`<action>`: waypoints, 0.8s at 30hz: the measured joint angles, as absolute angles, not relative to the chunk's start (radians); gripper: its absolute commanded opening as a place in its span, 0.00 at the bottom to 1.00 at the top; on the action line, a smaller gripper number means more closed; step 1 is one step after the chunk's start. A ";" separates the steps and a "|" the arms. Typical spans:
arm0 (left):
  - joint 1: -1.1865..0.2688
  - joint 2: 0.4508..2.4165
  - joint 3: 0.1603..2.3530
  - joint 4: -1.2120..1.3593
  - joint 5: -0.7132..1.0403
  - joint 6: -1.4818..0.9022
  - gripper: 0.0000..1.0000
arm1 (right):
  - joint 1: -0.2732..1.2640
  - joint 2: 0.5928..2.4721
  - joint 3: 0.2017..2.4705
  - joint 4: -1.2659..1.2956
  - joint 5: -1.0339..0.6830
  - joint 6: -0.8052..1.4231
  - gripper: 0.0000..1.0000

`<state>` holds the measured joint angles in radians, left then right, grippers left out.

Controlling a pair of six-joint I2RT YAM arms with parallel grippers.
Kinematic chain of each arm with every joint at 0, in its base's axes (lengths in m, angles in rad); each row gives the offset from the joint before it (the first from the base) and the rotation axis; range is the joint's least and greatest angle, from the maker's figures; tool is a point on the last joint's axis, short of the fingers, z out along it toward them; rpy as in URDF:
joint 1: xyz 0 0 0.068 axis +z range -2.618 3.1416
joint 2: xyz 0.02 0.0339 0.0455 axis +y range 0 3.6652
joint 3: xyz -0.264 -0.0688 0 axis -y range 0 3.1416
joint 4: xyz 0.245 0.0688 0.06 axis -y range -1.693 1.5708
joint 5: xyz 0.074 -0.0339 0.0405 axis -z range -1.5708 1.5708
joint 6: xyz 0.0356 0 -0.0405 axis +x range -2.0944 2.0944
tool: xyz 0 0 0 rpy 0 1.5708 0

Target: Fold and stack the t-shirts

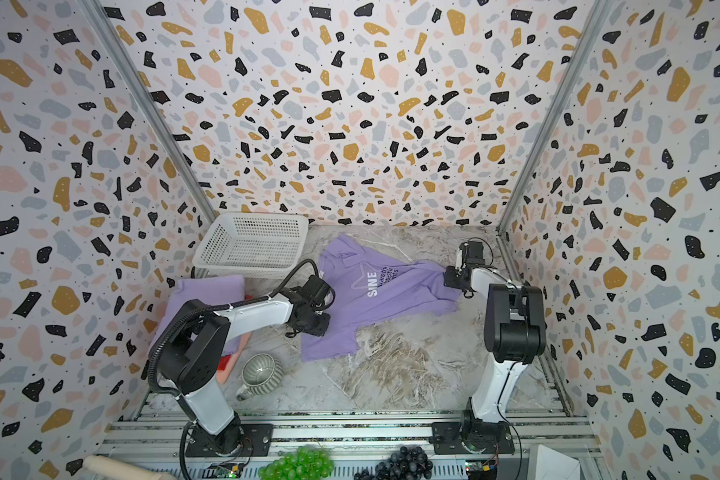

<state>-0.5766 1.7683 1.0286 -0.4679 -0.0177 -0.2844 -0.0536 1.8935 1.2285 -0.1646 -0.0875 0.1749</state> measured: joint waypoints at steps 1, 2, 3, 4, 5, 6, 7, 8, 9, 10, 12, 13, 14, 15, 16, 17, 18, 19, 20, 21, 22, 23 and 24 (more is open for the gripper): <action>-0.577 1.768 1.028 -0.467 -0.017 -0.284 0.23 | -0.057 1.899 1.248 -0.166 -0.074 0.174 0.00; -0.576 1.768 1.028 -0.467 -0.017 -0.284 0.23 | -0.060 1.906 1.271 -0.168 -0.065 0.174 0.00; -0.576 1.768 1.028 -0.467 -0.016 -0.284 0.23 | -0.065 1.917 1.306 -0.168 -0.051 0.174 0.00; -0.576 1.768 1.027 -0.466 -0.015 -0.282 0.23 | -0.069 1.932 1.346 -0.167 -0.038 0.174 0.00; -0.576 1.768 1.026 -0.466 -0.014 -0.281 0.22 | -0.073 1.948 1.383 -0.166 -0.027 0.174 0.00; -0.575 1.768 1.025 -0.464 -0.013 -0.279 0.22 | -0.077 1.969 1.432 -0.165 -0.014 0.174 0.00; -0.574 1.769 1.025 -0.464 -0.012 -0.276 0.21 | -0.080 1.999 1.490 -0.166 -0.002 0.174 0.00; -0.572 1.769 1.026 -0.465 -0.009 -0.274 0.21 | -0.082 2.024 1.539 -0.167 0.005 0.175 0.00; -0.571 1.769 1.026 -0.465 -0.008 -0.273 0.21 | -0.083 2.052 1.590 -0.163 0.013 0.175 0.00; -0.571 1.769 1.026 -0.466 -0.007 -0.272 0.21 | -0.083 2.082 1.639 -0.163 0.017 0.175 0.00; -0.571 1.769 1.026 -0.466 -0.007 -0.271 0.21 | -0.084 2.156 1.750 -0.163 0.029 0.178 0.00; -0.570 1.769 1.026 -0.466 -0.006 -0.270 0.21 | -0.085 2.183 1.787 -0.164 0.031 0.179 0.01; -0.570 1.769 1.026 -0.467 -0.006 -0.270 0.21 | -0.085 2.218 1.829 -0.165 0.030 0.178 0.07; -0.570 1.769 1.027 -0.467 -0.006 -0.270 0.21 | -0.085 2.252 1.868 -0.163 0.025 0.178 0.23; -0.570 1.769 1.028 -0.467 -0.006 -0.271 0.21 | -0.085 2.278 1.898 -0.163 0.020 0.178 0.36; -0.570 1.769 1.028 -0.468 -0.006 -0.272 0.22 | -0.085 2.307 1.928 -0.164 0.016 0.176 0.49; -0.570 1.769 1.028 -0.468 -0.006 -0.273 0.23 | -0.085 2.328 1.954 -0.168 0.012 0.173 0.60; -0.570 1.769 1.029 -0.469 -0.005 -0.273 0.23 | -0.087 2.342 1.974 -0.177 0.010 0.175 0.62; -0.570 1.769 1.031 -0.471 -0.005 -0.274 0.24 | -0.088 2.347 1.988 -0.189 0.008 0.172 0.62; -0.570 1.769 1.035 -0.474 -0.003 -0.275 0.24 | -0.089 2.345 1.991 -0.205 0.004 0.173 0.62; -0.570 1.770 1.037 -0.477 -0.001 -0.277 0.25 | -0.090 2.335 1.990 -0.219 0.000 0.176 0.62; -0.570 1.773 1.043 -0.483 0.000 -0.277 0.25 | -0.091 2.314 1.975 -0.230 -0.004 0.184 0.62; -0.570 1.776 1.049 -0.490 0.001 -0.278 0.25 | -0.092 2.276 1.935 -0.242 -0.013 0.196 0.62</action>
